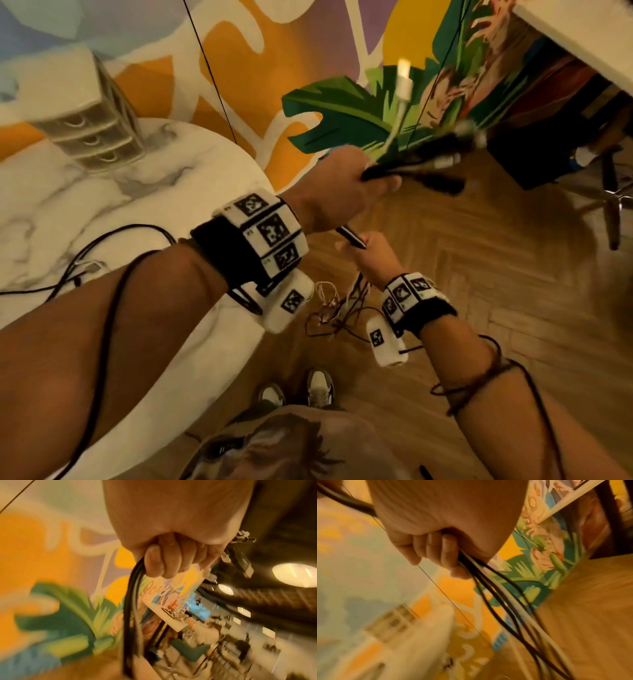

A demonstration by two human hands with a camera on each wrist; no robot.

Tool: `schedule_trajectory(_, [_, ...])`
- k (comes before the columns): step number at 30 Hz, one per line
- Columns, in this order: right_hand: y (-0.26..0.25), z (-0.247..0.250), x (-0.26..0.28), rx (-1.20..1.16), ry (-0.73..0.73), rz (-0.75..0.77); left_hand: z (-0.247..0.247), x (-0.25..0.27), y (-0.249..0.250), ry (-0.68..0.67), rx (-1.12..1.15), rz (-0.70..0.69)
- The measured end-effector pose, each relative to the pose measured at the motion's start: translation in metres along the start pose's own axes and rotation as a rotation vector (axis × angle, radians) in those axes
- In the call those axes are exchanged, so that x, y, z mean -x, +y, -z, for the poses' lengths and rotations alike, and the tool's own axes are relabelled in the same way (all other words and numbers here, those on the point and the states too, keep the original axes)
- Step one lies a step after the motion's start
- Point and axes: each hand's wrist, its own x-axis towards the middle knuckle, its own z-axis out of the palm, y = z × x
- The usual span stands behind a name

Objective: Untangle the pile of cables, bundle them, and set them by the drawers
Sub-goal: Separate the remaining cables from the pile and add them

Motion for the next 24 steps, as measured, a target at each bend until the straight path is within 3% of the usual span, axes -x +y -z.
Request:
schedule_trajectory(4, [0.069, 0.01, -0.018, 0.32, 0.044, -0.182, 0.04, 0.007, 0.014, 0.02, -0.616, -0.129])
schedule_trajectory(7, [0.117, 0.028, -0.024, 0.473, 0.054, -0.378, 0.08, 0.007, 0.015, 0.199, -0.788, -0.171])
schedule_trajectory(10, [0.124, 0.034, -0.041, 0.259, 0.191, -0.47, 0.077, 0.013, 0.012, 0.193, -0.911, -0.223])
schedule_trajectory(12, [0.116, 0.038, -0.051, 0.081, 0.353, -0.424, 0.072, 0.012, 0.011, 0.164, -0.981, -0.216])
schedule_trajectory(14, [0.114, 0.043, -0.051, 0.089, 0.424, -0.365, 0.078, 0.009, 0.014, 0.191, -0.956, -0.191])
schedule_trajectory(15, [0.116, 0.045, -0.047, 0.165, 0.385, -0.363, 0.08, 0.007, 0.016, 0.21, -0.926, -0.187])
schedule_trajectory(18, [0.133, 0.042, -0.037, 0.502, 0.125, -0.439, 0.069, 0.001, 0.017, 0.212, -0.884, -0.19])
schedule_trajectory(20, [0.139, 0.039, -0.03, 0.579, 0.006, -0.493, 0.05, -0.002, 0.014, 0.227, -0.775, -0.212])
schedule_trajectory(22, [0.136, 0.037, -0.022, 0.533, -0.094, -0.479, 0.028, -0.006, 0.006, 0.254, -0.443, -0.201])
schedule_trajectory(24, [0.125, 0.036, -0.012, 0.462, -0.158, -0.373, 0.008, -0.008, -0.001, 0.251, -0.016, -0.107])
